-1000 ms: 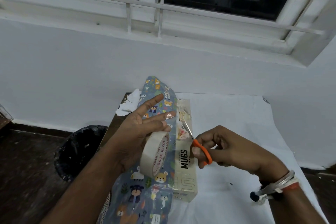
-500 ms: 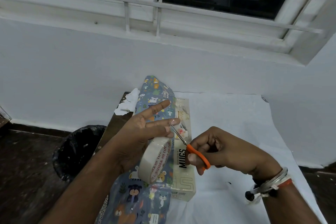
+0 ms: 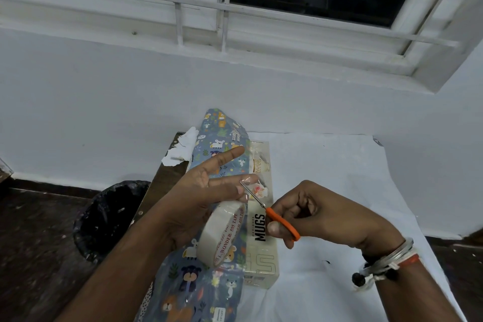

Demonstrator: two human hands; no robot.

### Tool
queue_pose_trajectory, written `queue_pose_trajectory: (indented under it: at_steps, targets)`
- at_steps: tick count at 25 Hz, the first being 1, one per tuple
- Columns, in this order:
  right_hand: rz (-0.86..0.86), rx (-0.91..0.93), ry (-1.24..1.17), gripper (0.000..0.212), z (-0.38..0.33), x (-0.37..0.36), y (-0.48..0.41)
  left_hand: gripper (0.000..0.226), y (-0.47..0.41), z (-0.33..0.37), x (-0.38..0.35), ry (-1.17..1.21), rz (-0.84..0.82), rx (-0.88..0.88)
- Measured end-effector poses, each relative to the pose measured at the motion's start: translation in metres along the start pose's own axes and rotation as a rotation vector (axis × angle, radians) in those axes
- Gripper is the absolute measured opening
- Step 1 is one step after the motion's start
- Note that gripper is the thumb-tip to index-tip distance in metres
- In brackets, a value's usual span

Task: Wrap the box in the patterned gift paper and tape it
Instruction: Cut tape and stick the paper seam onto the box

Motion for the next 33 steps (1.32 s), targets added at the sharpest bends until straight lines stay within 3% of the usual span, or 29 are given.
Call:
queue_pose_trajectory:
  at_steps: [7,11,14,17,20,22,24,29,31,33]
  targets:
    - [0.011,0.031,0.000,0.007,0.002,-0.001,-0.001,0.073,0.000,-0.001,0.001,0.032,-0.019,0.000]
    - [-0.048,0.033,-0.037,0.017,-0.004,-0.004,-0.002,0.075,0.001,0.000,-0.001,0.071,-0.025,0.006]
    - [-0.032,0.065,-0.016,0.010,-0.004,-0.006,-0.004,0.079,0.001,0.001,0.000,0.075,-0.014,0.000]
    - [0.189,0.114,0.119,0.019,0.004,-0.001,-0.008,0.081,0.001,0.002,0.007,0.062,0.032,-0.016]
    - [0.580,0.058,0.075,0.033,0.012,0.002,-0.018,0.083,0.001,0.003,0.011,0.084,0.057,-0.036]
    - [0.837,-0.014,0.147,0.028,0.019,0.001,-0.033,0.084,0.000,0.003,0.010,0.083,0.078,-0.051]
    - [0.941,-0.081,0.387,0.018,0.021,-0.001,-0.050,0.084,-0.001,0.003,0.009,0.062,0.091,-0.060]
    - [0.722,-0.230,1.081,0.011,0.008,-0.012,-0.079,0.078,-0.001,0.003,0.010,0.034,0.109,-0.073]
    - [0.636,-0.241,1.098,0.007,0.005,-0.014,-0.081,0.074,0.000,0.003,0.010,0.026,0.116,-0.075]
    - [0.741,-0.139,0.860,0.015,0.002,-0.015,-0.077,0.073,0.002,0.003,0.008,0.027,0.109,-0.077]
Point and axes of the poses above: each hand's wrist, its own y-axis away from the middle knuckle, its own x-axis out of the back of the hand, z = x × y, the point moved 1 cm from there along -y, towards the middle knuckle, and after that the axes turned 6 degrees about -x, right-handed, at the moved point
